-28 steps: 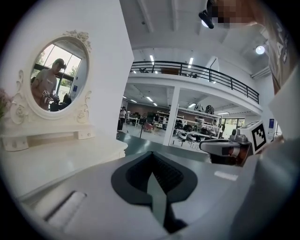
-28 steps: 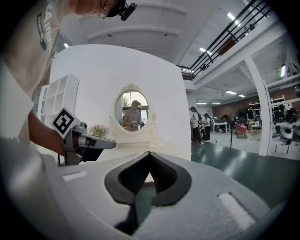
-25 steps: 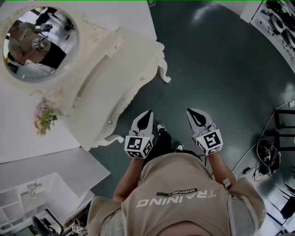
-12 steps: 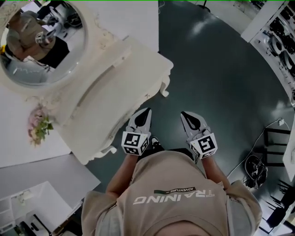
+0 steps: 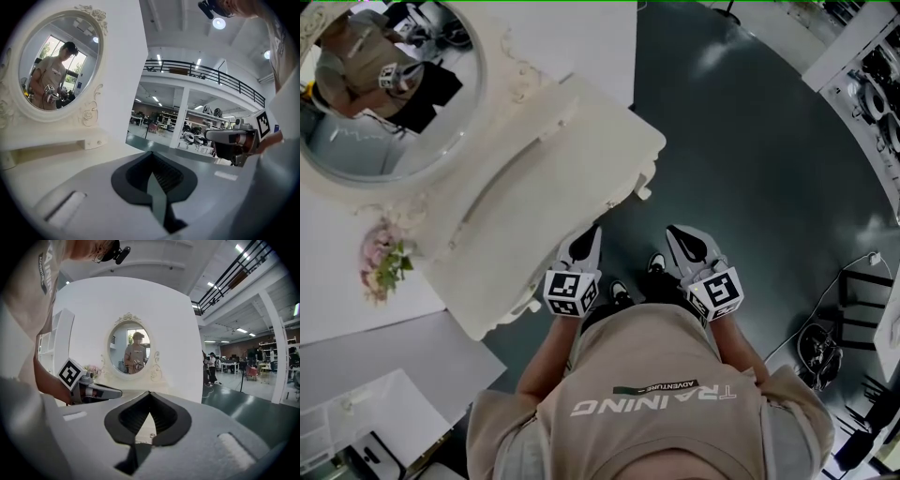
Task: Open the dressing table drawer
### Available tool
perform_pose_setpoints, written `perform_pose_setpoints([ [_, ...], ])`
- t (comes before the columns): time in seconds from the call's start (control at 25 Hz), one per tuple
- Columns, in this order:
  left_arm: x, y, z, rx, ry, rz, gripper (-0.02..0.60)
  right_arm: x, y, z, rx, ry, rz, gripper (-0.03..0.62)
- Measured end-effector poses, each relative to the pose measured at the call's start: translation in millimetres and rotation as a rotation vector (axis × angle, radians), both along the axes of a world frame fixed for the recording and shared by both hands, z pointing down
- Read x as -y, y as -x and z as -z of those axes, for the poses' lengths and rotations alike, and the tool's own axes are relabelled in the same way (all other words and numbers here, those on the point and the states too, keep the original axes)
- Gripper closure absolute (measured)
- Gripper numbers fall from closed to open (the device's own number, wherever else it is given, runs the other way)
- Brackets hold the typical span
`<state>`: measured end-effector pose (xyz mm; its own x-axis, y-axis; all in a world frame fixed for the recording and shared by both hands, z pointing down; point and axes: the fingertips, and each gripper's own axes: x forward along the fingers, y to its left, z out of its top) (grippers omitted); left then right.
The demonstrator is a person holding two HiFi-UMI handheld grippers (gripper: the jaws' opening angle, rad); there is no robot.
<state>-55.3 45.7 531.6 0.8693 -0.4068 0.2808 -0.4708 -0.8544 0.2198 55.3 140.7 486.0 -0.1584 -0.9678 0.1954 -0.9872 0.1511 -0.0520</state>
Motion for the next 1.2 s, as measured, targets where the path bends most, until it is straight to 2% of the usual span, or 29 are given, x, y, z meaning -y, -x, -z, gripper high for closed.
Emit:
perform_pose_setpoints([
  [0.24,23.0,-26.4,2.2,0.02,-0.015,0.049,0.563,21.8,-37.6,-15.0,0.023,0.024,0.027,0.592],
  [0.4,53.8,-46.5,-0.9,0.05,-0.005,0.12,0.563,63.6,-65.4,-12.8,0.011,-0.005,0.108,0.592],
  [0.56,80.8,-75.1,7.0,0.095,-0.055,0.155,0.563,105.5,-101.5,-5.5,-0.028,-0.052,0.176,0.592],
  [0.76,104.5,-113.5,27.8,0.064,-0.062,0.203,0.563,141.1,-144.3,-1.6,0.0,-0.065,0.215,0.592],
  [1.0,122.6,-112.9,27.0,0.057,-0.023,0.314,0.563,184.9,-147.6,-7.9,0.028,-0.032,0.285,0.592],
  [1.2,127.4,-95.7,21.5,0.081,-0.014,0.392,0.563,214.5,-130.4,-14.9,0.018,-0.016,0.382,0.592],
])
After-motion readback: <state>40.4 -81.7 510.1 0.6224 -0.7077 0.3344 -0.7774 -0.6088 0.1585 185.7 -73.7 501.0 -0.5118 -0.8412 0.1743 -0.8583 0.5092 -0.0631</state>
